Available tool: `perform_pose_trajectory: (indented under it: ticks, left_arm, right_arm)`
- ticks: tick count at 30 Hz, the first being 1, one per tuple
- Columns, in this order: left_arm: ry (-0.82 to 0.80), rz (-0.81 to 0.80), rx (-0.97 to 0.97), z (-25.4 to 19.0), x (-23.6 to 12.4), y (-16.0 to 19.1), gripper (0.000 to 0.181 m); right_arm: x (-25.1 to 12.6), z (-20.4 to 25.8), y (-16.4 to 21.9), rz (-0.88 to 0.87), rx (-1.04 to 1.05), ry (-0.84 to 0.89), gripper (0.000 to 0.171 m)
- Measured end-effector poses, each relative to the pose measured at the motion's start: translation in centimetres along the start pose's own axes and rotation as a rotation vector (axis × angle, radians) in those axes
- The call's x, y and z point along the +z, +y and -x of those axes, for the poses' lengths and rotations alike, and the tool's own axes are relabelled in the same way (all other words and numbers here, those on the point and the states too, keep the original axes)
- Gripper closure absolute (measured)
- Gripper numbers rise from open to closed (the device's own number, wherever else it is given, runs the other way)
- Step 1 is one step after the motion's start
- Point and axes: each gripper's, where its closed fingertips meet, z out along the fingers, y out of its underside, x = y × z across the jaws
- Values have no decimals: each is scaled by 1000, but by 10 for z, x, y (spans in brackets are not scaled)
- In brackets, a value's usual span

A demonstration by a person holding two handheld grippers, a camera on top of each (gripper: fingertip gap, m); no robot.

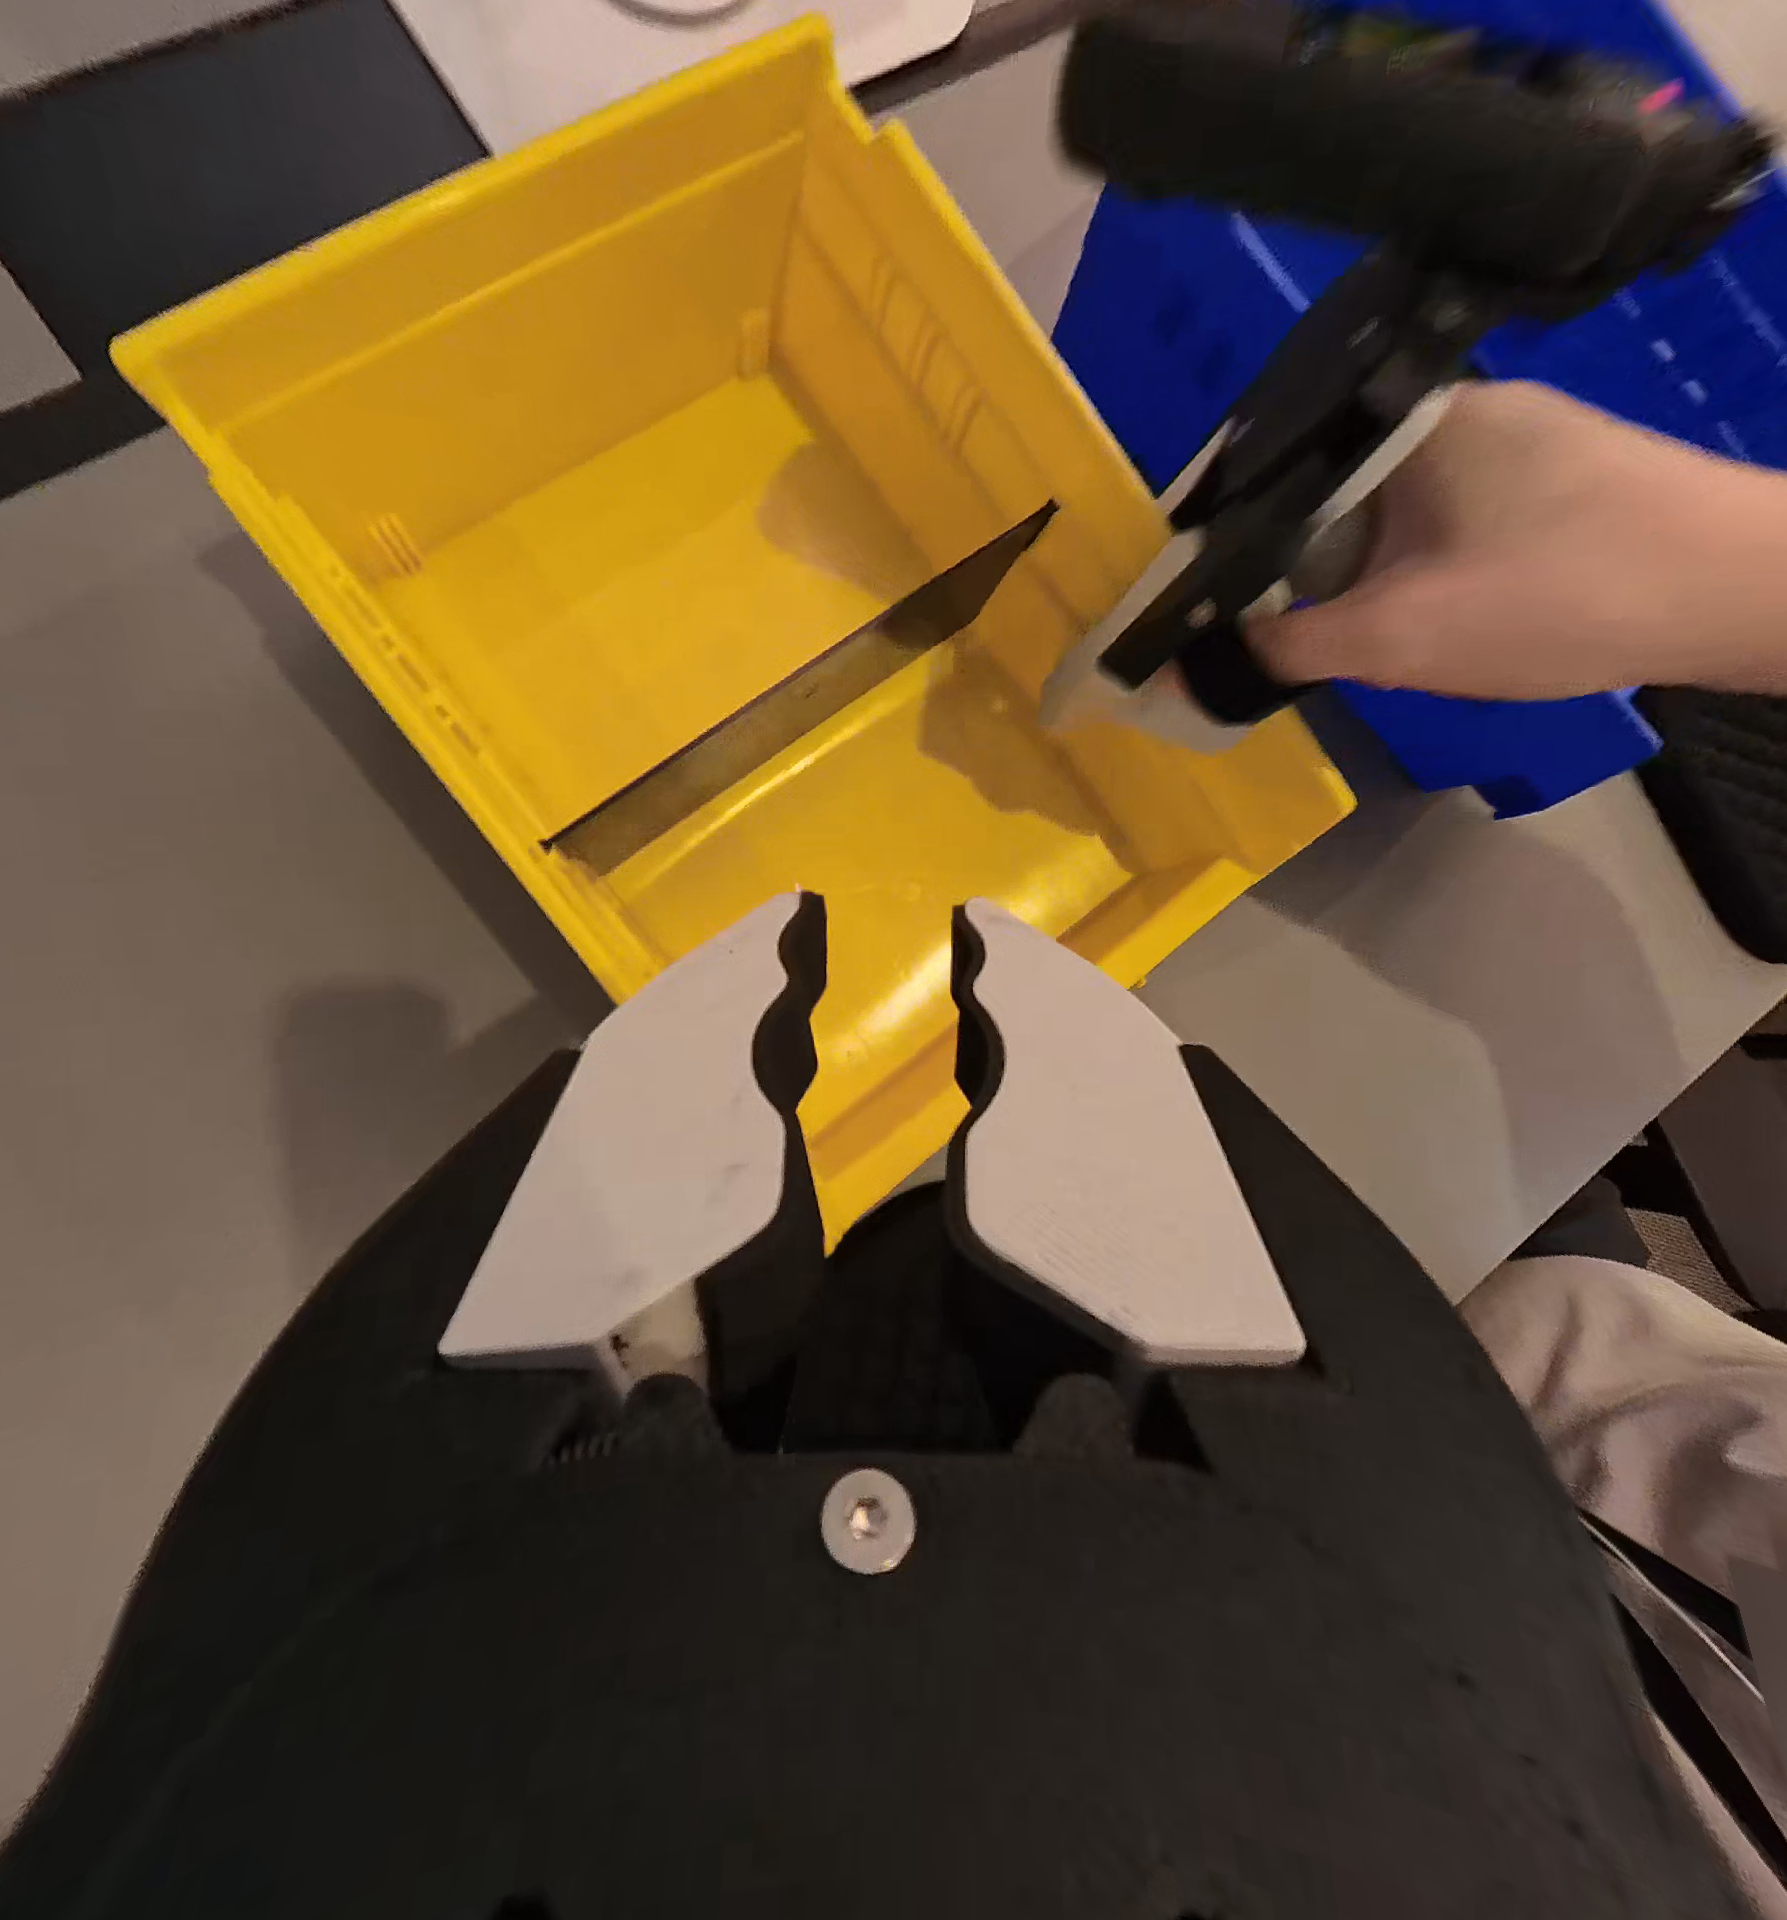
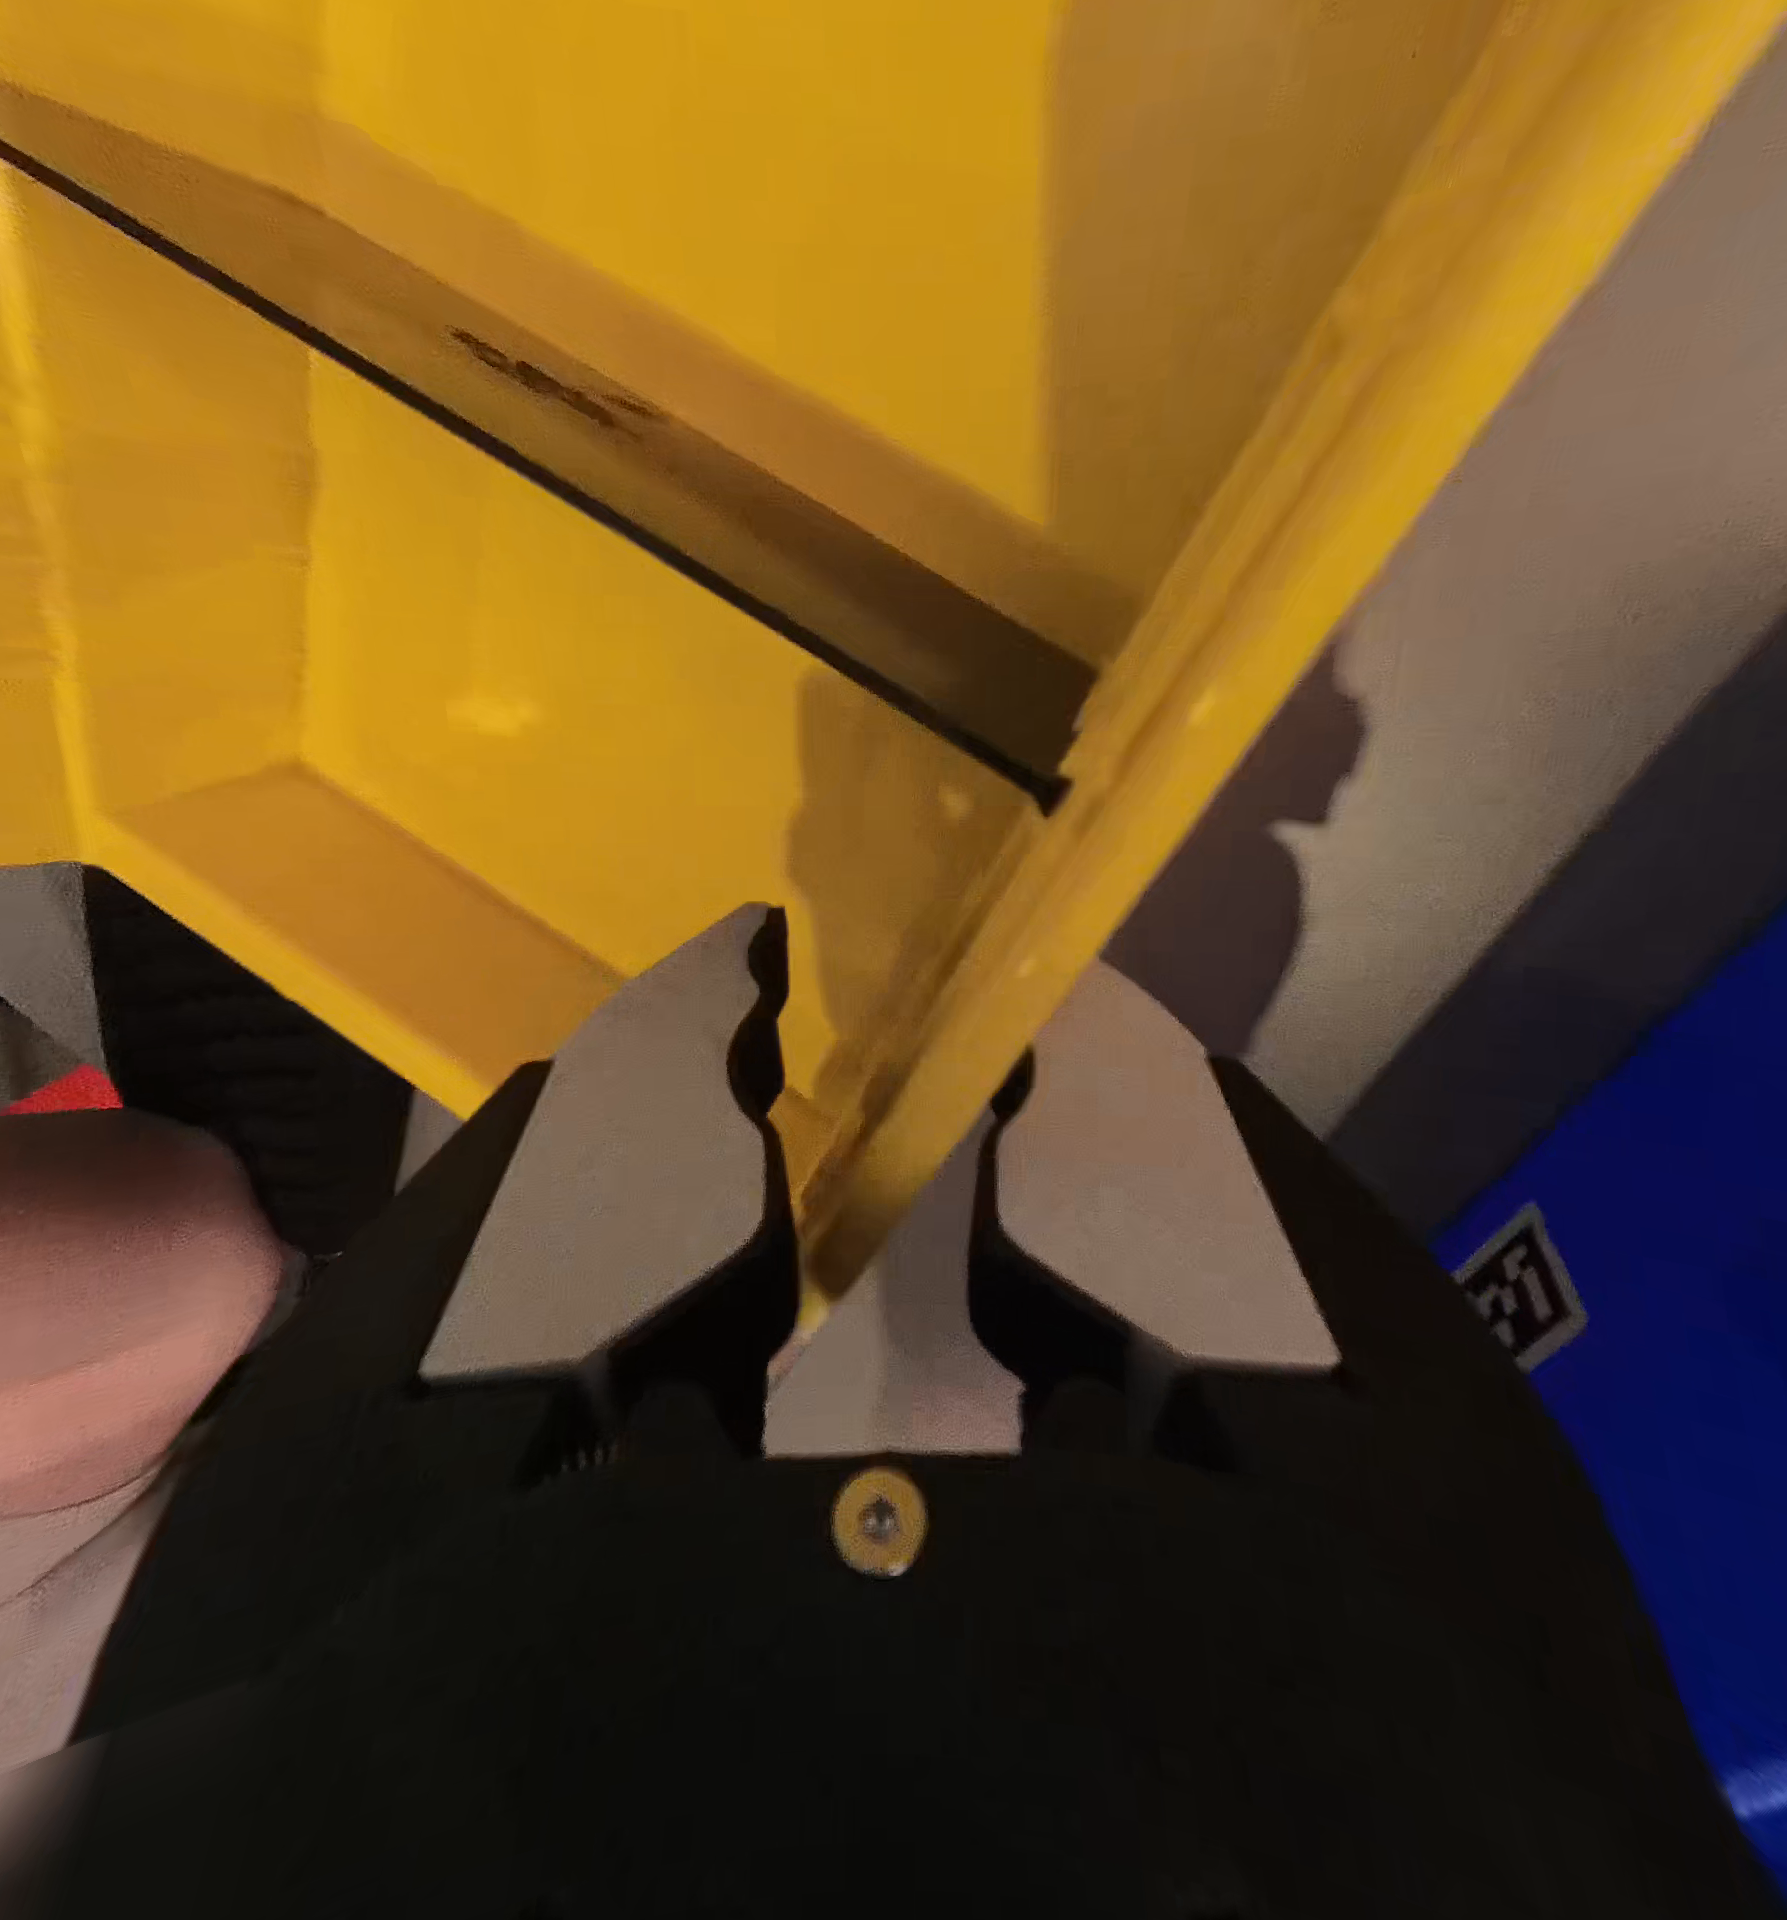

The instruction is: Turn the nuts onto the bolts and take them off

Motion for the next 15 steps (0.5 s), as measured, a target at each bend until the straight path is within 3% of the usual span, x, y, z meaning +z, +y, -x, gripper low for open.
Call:
perform_pose_trajectory:
  ticks: [6,9,13,15]
  left_arm:
    - [-5,-357,10,-17,-57,-39,139]
    - [45,-598,4,-32,-104,-55,137]
    - [69,-993,25,-51,-182,-64,144]
    - [36,-1088,14,-50,-203,-59,139]
  right_arm:
    - [2,-16,-3,64,16,136,162]
    - [-10,-9,2,145,4,85,166]
    - [-47,4,23,287,-32,56,164]
    - [-78,-3,30,297,-64,74,166]
